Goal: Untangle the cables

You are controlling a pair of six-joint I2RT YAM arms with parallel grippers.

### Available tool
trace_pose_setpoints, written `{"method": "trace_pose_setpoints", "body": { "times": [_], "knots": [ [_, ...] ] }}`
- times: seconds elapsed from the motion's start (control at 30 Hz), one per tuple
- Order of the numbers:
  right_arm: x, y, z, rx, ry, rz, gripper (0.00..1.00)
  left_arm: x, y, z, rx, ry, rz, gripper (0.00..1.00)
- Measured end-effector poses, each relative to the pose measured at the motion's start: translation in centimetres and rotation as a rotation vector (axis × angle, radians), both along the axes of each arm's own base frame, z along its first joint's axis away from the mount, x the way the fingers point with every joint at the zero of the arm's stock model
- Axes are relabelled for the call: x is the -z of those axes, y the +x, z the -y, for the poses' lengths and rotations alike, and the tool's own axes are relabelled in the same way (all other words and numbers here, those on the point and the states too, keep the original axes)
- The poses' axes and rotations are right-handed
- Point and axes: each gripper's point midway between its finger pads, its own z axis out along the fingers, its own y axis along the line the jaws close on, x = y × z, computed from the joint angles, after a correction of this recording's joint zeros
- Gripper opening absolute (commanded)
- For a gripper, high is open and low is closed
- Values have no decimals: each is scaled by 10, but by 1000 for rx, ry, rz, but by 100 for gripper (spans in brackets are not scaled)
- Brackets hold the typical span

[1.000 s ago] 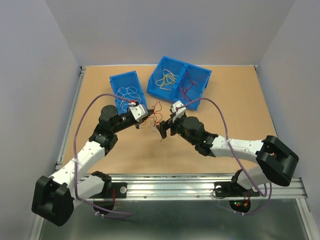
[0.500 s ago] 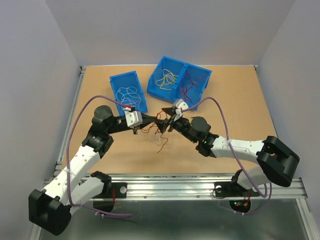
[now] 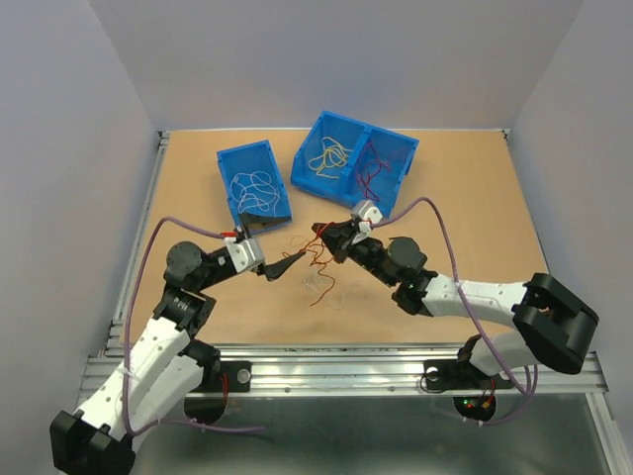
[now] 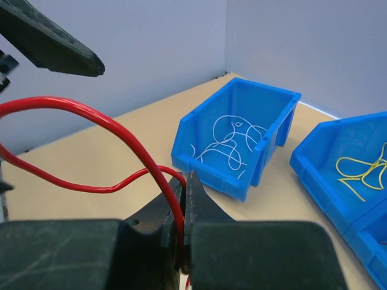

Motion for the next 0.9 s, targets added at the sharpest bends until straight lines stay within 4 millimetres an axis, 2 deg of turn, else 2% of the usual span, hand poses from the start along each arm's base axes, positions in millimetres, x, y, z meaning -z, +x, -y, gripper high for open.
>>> {"method": "trace_pose_setpoints", "body": {
  "times": [0.13, 0.27, 0.37, 0.57, 0.6, 0.7, 0.9],
  "knots": [
    [-17, -9, 8, -14, 48, 10, 1, 4, 7, -12, -96, -48, 22, 85],
    [-49, -23, 15, -54, 120, 44, 1, 1, 20, -14, -140, -67, 34, 85],
    [-62, -33, 17, -95, 148, 58, 0, 16, 34, -9, -143, -43, -17, 82],
    [-54, -40, 12, -144, 120, 22, 0, 45, 58, 13, -77, 25, -157, 77],
    [-51, -41, 11, -147, 113, 14, 1, 47, 58, 15, -66, 29, -165, 71],
    [-46, -40, 10, -147, 98, 0, 1, 49, 52, 22, 0, 41, -172, 68],
    [-40, -35, 8, -131, 84, -23, 1, 52, 50, 26, 40, 52, -175, 70]
  ]
}}
